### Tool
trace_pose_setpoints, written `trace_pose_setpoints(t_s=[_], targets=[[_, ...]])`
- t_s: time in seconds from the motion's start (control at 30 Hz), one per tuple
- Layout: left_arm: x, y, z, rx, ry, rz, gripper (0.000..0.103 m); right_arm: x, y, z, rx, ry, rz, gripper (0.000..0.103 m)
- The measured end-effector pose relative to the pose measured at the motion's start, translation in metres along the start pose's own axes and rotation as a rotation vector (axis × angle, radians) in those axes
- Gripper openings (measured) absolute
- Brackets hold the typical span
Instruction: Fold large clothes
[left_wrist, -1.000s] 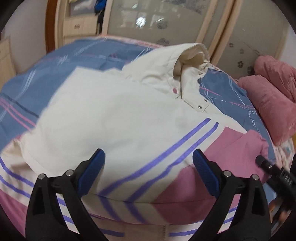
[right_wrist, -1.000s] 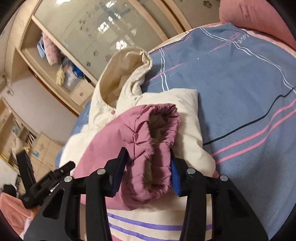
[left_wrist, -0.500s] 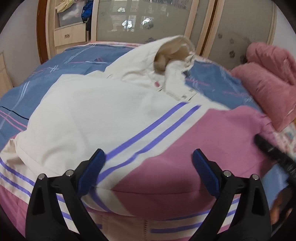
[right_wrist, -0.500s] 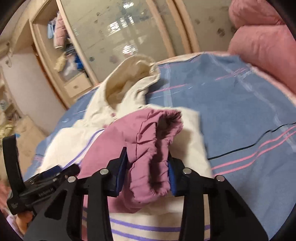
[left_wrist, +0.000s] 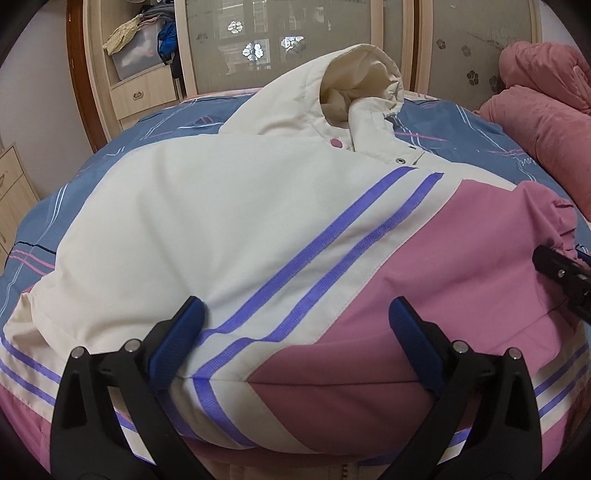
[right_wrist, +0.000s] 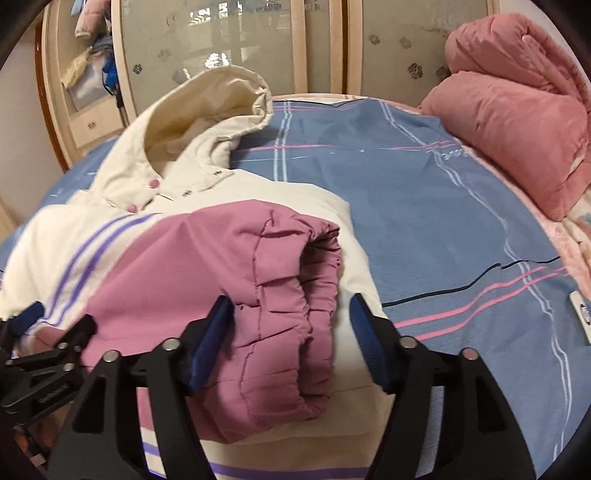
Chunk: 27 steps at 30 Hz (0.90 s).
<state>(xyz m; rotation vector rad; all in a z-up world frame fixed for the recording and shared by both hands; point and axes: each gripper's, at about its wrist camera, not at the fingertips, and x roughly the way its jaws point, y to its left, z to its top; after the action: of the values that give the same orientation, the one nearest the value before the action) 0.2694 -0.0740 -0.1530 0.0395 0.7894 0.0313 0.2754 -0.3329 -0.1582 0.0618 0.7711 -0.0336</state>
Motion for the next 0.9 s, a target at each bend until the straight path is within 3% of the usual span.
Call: trace_pose_setpoints(t_s=[0.27, 0.37, 0.43, 0.5, 0.57, 0.6, 0.67, 0.77, 0.9], targets=[[-0.001, 0.002, -0.004, -0.016, -0.027, -0.026, 0.101, 0.003, -0.013, 0.0, 0.07, 0.032, 0.008, 0.078], [-0.003, 0.004, -0.006, -0.025, -0.035, -0.044, 0.101, -0.015, -0.026, 0.003, 0.162, -0.034, 0.003, 0.078], [-0.004, 0.007, -0.006, -0.037, -0.043, -0.065, 0.101, -0.035, -0.027, 0.006, 0.172, -0.132, 0.004, 0.078], [-0.003, 0.01, -0.007, -0.053, -0.045, -0.081, 0.101, -0.056, -0.022, 0.005, 0.16, -0.251, -0.178, 0.078], [-0.002, 0.01, -0.006, -0.057, -0.048, -0.086, 0.101, -0.067, -0.018, 0.005, 0.125, -0.321, -0.267, 0.079], [-0.002, 0.009, -0.006, -0.057, -0.048, -0.086, 0.101, -0.066, -0.019, 0.006, 0.116, -0.307, -0.28, 0.079], [-0.002, 0.008, -0.006, -0.057, -0.049, -0.086, 0.101, -0.067, -0.022, 0.005, 0.136, -0.317, -0.231, 0.079], [-0.002, 0.008, -0.006, -0.06, -0.049, -0.091, 0.101, -0.08, -0.012, 0.002, 0.104, -0.385, -0.087, 0.079], [-0.002, 0.01, -0.006, -0.072, -0.054, -0.106, 0.101, -0.07, 0.031, -0.003, -0.096, -0.347, -0.058, 0.079]])
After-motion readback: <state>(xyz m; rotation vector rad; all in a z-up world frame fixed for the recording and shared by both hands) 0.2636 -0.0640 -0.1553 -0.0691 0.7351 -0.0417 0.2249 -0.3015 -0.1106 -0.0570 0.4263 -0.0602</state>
